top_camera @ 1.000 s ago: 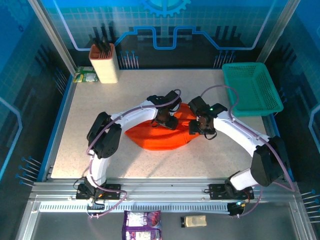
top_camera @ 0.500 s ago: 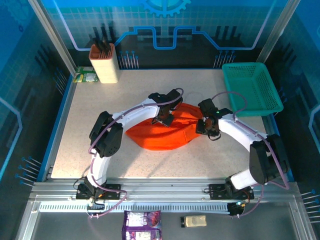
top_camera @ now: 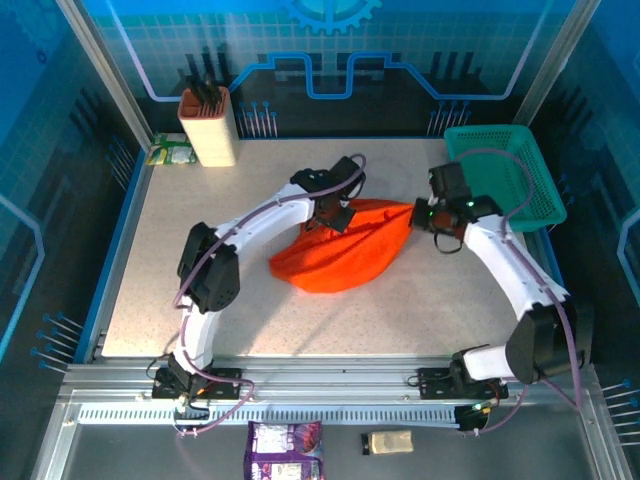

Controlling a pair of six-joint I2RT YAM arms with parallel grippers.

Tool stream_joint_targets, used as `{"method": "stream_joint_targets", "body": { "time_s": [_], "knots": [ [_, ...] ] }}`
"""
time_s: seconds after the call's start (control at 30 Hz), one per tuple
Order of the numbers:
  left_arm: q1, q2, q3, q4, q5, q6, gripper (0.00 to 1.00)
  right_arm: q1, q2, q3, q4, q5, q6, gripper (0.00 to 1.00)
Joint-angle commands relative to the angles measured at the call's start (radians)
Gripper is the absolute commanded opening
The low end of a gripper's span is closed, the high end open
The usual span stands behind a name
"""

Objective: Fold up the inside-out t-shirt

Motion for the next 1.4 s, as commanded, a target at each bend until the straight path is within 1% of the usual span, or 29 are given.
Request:
{"method": "stream_joint_targets", "body": {
  "time_s": [0.0, 0.07, 0.2, 0.3, 0.33, 0.37, 0.4, 0.47, 0.57, 0.6, 0.63, 0.67, 0.7, 0.77, 0.83, 1.0, 1.03, 1.13, 1.23, 1.37],
  "knots": [
    [0.009, -0.212, 0.078, -0.001, -0.060, 0.035, 0.00, -0.017, -0.072, 0.203, -0.112, 0.037, -0.091, 0.00],
    [0.013, -0.299, 0.073, 0.012, -0.093, 0.039, 0.00, -0.015, -0.072, 0.308, -0.147, 0.028, -0.112, 0.00],
    [0.056, -0.457, 0.006, 0.019, -0.099, 0.008, 0.00, -0.001, -0.051, 0.439, -0.166, -0.015, -0.131, 0.00],
    [0.167, -0.572, -0.135, 0.028, -0.046, -0.055, 0.00, 0.012, -0.010, 0.482, -0.172, -0.044, -0.138, 0.00],
    [0.223, -0.600, -0.193, 0.036, -0.014, -0.079, 0.00, 0.017, 0.007, 0.485, -0.174, -0.060, -0.139, 0.00],
    [0.283, -0.627, -0.258, 0.044, 0.043, -0.103, 0.00, 0.020, 0.028, 0.489, -0.182, -0.072, -0.141, 0.02],
    [0.348, -0.646, -0.323, 0.055, 0.113, -0.125, 0.00, 0.025, 0.047, 0.490, -0.193, -0.073, -0.140, 0.08],
    [0.448, -0.657, -0.434, 0.075, 0.223, -0.151, 0.00, 0.041, 0.069, 0.473, -0.205, -0.062, -0.140, 0.23],
    [0.530, -0.631, -0.556, 0.106, 0.326, -0.166, 0.00, 0.058, 0.073, 0.417, -0.216, -0.050, -0.132, 0.36],
    [0.543, -0.623, -0.583, 0.112, 0.335, -0.172, 0.00, 0.061, 0.069, 0.390, -0.216, -0.050, -0.131, 0.37],
    [0.547, -0.621, -0.606, 0.125, 0.344, -0.179, 0.03, 0.061, 0.066, 0.368, -0.217, -0.050, -0.131, 0.37],
    [0.549, -0.626, -0.627, 0.144, 0.363, -0.188, 0.08, 0.063, 0.060, 0.337, -0.222, -0.047, -0.130, 0.38],
    [0.549, -0.632, -0.642, 0.170, 0.400, -0.204, 0.15, 0.064, 0.051, 0.304, -0.226, -0.041, -0.128, 0.38],
    [0.536, -0.632, -0.654, 0.224, 0.482, -0.236, 0.24, 0.063, 0.033, 0.239, -0.224, -0.028, -0.121, 0.39],
    [0.491, -0.608, -0.646, 0.259, 0.498, -0.264, 0.32, 0.061, 0.017, 0.177, -0.212, -0.025, -0.113, 0.39],
    [0.346, -0.479, -0.608, 0.327, 0.481, -0.321, 0.44, 0.047, -0.007, 0.023, -0.145, -0.051, -0.077, 0.40],
    [0.321, -0.455, -0.604, 0.343, 0.478, -0.337, 0.46, 0.042, -0.011, 0.000, -0.136, -0.053, -0.072, 0.40],
    [0.257, -0.374, -0.600, 0.391, 0.469, -0.376, 0.49, 0.018, -0.026, -0.065, -0.112, -0.051, -0.059, 0.40],
    [0.204, -0.295, -0.578, 0.397, 0.411, -0.354, 0.51, -0.022, -0.048, -0.131, -0.084, -0.055, -0.048, 0.40],
    [0.187, -0.197, -0.549, 0.372, 0.363, -0.319, 0.52, -0.081, -0.074, -0.216, -0.053, -0.053, -0.046, 0.41]
  ]
}}
